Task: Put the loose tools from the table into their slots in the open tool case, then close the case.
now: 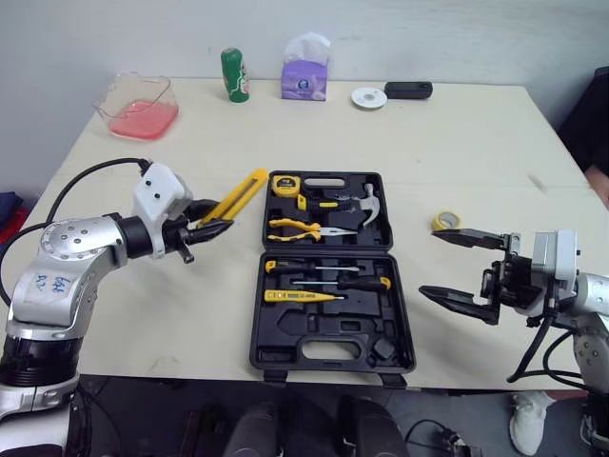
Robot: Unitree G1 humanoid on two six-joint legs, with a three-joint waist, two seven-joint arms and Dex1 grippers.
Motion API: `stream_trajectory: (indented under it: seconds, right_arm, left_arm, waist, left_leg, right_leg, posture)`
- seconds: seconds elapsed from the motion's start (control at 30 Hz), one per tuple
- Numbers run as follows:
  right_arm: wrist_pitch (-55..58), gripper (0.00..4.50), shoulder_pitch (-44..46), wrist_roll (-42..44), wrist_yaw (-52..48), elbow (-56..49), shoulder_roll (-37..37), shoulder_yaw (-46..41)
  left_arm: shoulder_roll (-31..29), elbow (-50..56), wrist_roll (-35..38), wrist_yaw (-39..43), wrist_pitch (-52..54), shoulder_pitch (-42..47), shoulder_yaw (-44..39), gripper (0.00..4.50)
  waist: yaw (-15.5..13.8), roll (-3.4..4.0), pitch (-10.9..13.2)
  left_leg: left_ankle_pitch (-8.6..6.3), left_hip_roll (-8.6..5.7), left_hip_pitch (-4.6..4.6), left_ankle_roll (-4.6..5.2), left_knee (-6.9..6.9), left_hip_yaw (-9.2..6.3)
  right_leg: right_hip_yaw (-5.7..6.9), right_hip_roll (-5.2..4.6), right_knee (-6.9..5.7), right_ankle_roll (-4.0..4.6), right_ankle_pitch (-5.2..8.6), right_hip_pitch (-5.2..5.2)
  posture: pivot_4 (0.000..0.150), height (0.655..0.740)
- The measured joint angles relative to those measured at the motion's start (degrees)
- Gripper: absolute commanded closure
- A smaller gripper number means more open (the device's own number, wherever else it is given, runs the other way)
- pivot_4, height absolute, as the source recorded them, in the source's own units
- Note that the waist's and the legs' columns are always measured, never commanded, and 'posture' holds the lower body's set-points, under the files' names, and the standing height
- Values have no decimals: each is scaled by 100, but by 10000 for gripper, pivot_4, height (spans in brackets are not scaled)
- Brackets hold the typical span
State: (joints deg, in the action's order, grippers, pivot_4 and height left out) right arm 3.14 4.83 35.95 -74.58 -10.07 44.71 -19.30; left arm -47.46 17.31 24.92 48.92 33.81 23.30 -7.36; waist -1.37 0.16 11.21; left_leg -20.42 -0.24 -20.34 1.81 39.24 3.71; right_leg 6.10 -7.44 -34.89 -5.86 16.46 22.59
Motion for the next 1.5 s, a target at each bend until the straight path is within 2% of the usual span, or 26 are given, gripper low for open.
stream_trajectory:
  seconds: [0.13,0.3,0.53,0.73,0.97,1.2,1.5]
  right_arm:
    - [-32,0,-359,10,-148,133,198,-405]
    - [-332,0,-687,-75,-474,605,196,-457]
    - [-590,0,-833,-55,-728,630,193,-482]
    - [-674,0,-1008,-49,-815,583,185,-479]
    - [-654,0,-1145,-26,-630,253,177,-479]
    - [-167,0,-1118,132,-221,-236,177,-468]
    - [-42,0,-948,126,-314,-341,235,-333]
  left_arm:
    - [38,994,616,690,-73,-144,257,32535]
    - [262,1183,840,1074,-22,-1,1005,32535]
    - [447,934,143,1386,-339,343,2165,32535]
    - [635,506,-443,1253,-141,519,2791,32535]
    - [614,417,-904,1182,-138,509,3019,32535]
    - [474,444,-1117,1179,11,457,3076,32535]
    - [510,497,-1235,1083,288,596,3235,32535]
  waist:
    - [-1,-1,1]
    - [-5,-1,1]
    - [-7,-1,1]
    - [-11,-1,1]
    - [-7,-1,1]
    - [0,-1,1]
    - [-11,-1,1]
  left_leg:
    - [1,-1,7,4,1,0]
    - [3,-2,11,5,1,2]
    - [3,-2,11,6,1,1]
    - [3,-2,8,8,1,-1]
    - [4,-1,9,8,2,-3]
    - [4,2,10,6,2,-3]
    - [4,-1,11,7,2,-4]
  right_leg:
    - [-2,0,4,-1,-1,-12]
    - [-3,8,-1,-1,-1,-14]
    - [-3,32,3,-1,-1,-15]
    - [-3,32,4,-2,-1,-15]
    - [-3,27,3,-2,-1,-14]
    - [-3,12,2,-1,-1,-15]
    - [-2,16,2,-1,-1,-17]
  posture:
    - [1500,7400]
    - [1500,7400]
    - [1500,7400]
    - [1500,7400]
    - [1500,7400]
    - [1500,7400]
    - [1500,7400]
